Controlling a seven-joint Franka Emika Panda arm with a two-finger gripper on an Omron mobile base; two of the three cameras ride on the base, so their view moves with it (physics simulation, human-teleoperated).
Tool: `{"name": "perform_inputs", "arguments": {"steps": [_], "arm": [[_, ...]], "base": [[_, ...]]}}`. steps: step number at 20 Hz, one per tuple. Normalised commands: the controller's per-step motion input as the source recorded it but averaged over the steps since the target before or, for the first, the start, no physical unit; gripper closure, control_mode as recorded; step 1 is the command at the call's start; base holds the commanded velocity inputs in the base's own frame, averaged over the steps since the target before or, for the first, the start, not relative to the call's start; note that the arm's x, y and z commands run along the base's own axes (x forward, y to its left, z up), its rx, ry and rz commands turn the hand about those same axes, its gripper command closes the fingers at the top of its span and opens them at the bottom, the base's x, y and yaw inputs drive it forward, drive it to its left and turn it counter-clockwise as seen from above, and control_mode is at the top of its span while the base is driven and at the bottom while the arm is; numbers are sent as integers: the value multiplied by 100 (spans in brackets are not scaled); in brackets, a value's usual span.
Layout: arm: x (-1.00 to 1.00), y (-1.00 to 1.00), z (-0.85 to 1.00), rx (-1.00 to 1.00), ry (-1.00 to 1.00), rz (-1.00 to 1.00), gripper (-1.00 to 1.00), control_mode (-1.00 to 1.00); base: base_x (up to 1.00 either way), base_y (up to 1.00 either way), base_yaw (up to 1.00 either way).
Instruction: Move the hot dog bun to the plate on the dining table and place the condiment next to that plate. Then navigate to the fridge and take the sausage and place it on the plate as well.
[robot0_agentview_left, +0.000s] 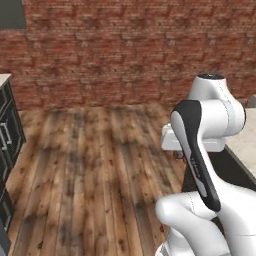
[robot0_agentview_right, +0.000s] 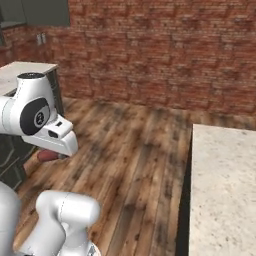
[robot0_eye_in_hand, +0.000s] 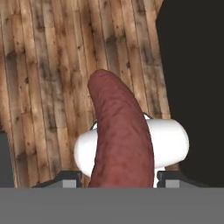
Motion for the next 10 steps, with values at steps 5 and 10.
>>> {"name": "perform_inputs", "arguments": {"steps": [5,10], "arm": [[0,0,0,0,0,0,100,100],[0,0,0,0,0,0,100,100]], "base": [[100,1,-31],[100,12,-28]]}}
